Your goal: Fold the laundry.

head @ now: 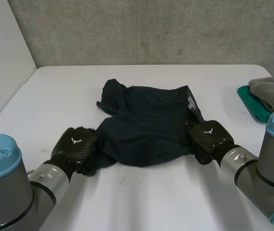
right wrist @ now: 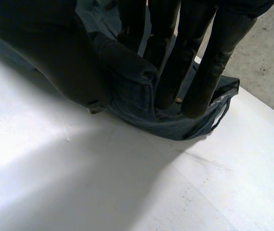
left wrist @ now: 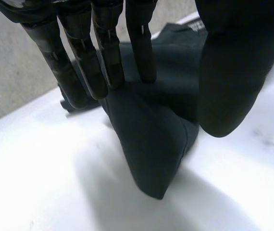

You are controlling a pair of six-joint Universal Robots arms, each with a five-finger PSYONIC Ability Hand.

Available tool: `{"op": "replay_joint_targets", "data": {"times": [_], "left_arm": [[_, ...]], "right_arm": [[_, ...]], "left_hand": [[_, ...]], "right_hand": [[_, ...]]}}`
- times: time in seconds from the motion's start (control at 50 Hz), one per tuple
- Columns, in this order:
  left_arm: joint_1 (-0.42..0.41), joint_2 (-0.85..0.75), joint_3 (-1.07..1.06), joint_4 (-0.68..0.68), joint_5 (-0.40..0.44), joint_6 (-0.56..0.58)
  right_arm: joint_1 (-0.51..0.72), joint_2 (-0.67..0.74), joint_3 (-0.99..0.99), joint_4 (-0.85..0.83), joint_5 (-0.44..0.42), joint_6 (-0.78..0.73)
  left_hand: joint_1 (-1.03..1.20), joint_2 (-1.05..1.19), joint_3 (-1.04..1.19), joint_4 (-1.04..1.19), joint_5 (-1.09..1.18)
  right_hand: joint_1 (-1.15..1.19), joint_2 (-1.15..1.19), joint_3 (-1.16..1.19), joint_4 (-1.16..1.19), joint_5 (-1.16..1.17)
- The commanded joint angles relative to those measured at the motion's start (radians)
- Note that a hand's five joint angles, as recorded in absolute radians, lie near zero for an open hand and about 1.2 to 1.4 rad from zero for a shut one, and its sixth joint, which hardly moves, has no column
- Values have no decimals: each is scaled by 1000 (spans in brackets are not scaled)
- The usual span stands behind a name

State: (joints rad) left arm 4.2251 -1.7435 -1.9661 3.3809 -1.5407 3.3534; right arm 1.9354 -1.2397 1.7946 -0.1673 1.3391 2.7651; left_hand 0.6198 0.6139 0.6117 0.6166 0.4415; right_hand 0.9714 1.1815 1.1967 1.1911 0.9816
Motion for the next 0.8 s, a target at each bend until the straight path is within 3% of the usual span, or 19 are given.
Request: {"op": "replay_joint_targets", "data": {"times": [0.02, 0.18, 0.58, 0.66, 0.8], "left_arm": [[9, -56, -10, 11, -1, 0], [32, -165, 59, 57, -4, 3], [29, -312, 202, 112, -6, 18], [27, -336, 219, 144, -6, 29], [29, -338, 227, 190, -2, 93]], "right_arm": [[0, 0, 3, 2, 0, -2], [0, 0, 14, 0, -2, -2], [0, 0, 35, -15, -2, -4], [-1, 0, 35, -20, -2, -4], [-4, -6, 16, -17, -2, -18]], "left_hand": [[64, 70, 72, 67, 67], [-133, -127, -125, -130, -129], [-28, -22, -20, -24, -24], [119, 125, 127, 122, 123], [715, 721, 723, 718, 718]], "right_hand": [[425, 215, 200, 205, 240], [425, 215, 200, 205, 240], [425, 215, 200, 205, 240], [425, 215, 200, 205, 240], [425, 215, 200, 205, 240]]}}
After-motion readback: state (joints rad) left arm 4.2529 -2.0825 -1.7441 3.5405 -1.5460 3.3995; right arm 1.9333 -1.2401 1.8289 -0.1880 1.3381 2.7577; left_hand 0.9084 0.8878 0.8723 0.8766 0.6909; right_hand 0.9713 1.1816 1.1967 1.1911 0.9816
